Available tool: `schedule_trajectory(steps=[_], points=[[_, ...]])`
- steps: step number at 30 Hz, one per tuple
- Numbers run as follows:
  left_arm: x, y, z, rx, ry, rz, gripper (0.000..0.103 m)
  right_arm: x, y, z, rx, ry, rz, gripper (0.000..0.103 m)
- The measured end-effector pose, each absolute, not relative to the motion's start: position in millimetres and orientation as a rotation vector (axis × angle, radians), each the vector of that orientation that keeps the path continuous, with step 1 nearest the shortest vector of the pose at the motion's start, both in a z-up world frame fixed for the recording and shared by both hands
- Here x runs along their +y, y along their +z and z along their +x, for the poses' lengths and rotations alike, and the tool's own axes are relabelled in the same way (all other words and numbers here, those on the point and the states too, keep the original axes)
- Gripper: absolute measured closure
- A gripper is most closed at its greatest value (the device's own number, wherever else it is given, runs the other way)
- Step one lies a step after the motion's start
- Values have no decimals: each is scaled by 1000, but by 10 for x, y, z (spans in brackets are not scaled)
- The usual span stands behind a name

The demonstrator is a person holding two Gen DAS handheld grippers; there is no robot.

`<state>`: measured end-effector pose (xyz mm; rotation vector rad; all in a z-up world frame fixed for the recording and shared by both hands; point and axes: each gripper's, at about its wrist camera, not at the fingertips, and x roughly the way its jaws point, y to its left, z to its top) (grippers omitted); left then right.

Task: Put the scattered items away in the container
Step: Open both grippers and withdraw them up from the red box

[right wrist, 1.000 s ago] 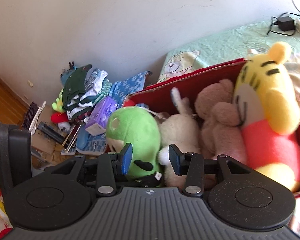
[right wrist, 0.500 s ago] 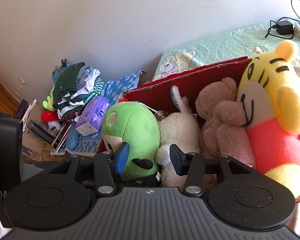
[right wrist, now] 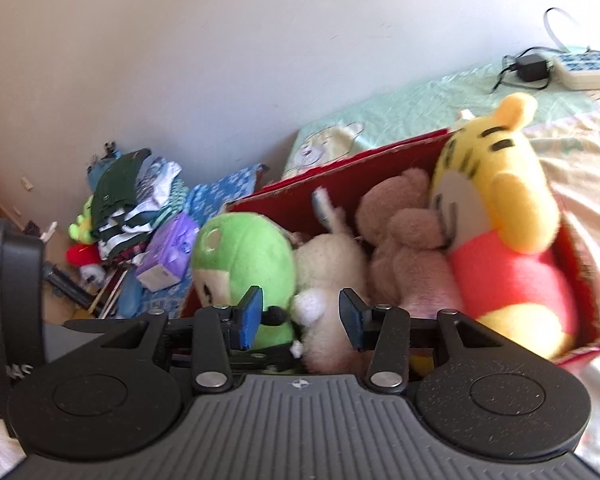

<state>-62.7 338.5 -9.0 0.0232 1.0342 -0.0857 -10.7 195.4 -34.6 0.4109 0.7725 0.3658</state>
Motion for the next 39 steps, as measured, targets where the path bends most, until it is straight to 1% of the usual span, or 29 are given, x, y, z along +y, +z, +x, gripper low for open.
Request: schedule_trajectory(steps=[4, 7, 11, 13, 18, 23, 25, 29, 31, 33, 39], points=[[3358, 46, -749, 993, -92, 41, 31, 1912, -303, -196, 755, 288, 358, 56], [3306, 158, -856, 944, -93, 68, 22, 1828, -271, -277, 733, 244, 341, 56], [3173, 302, -955, 884, -55, 113, 22, 1664, -222, -391, 694, 210, 343, 56], [3098, 382, -1008, 862, -56, 103, 22, 1565, -200, -436, 687, 199, 348, 58], [2754, 497, -1099, 837, -89, 83, 22, 1267, -129, -514, 686, 158, 328, 58], [2298, 436, -1124, 863, -103, 71, 21, 922, -101, -620, 704, 131, 316, 58], [2109, 387, -1141, 878, -100, 77, 15, 780, -110, -666, 715, 112, 305, 58], [1762, 312, -1189, 893, -95, 79, 12, 513, -156, -739, 738, 82, 307, 58], [1610, 264, -1206, 905, -98, 67, 6, 381, -186, -766, 753, 57, 301, 58], [1458, 205, -1218, 915, -82, 64, 3, 248, -226, -792, 773, 31, 293, 58], [1107, 16, -1176, 962, -32, 47, 2, -46, -366, -871, 831, -44, 246, 56]])
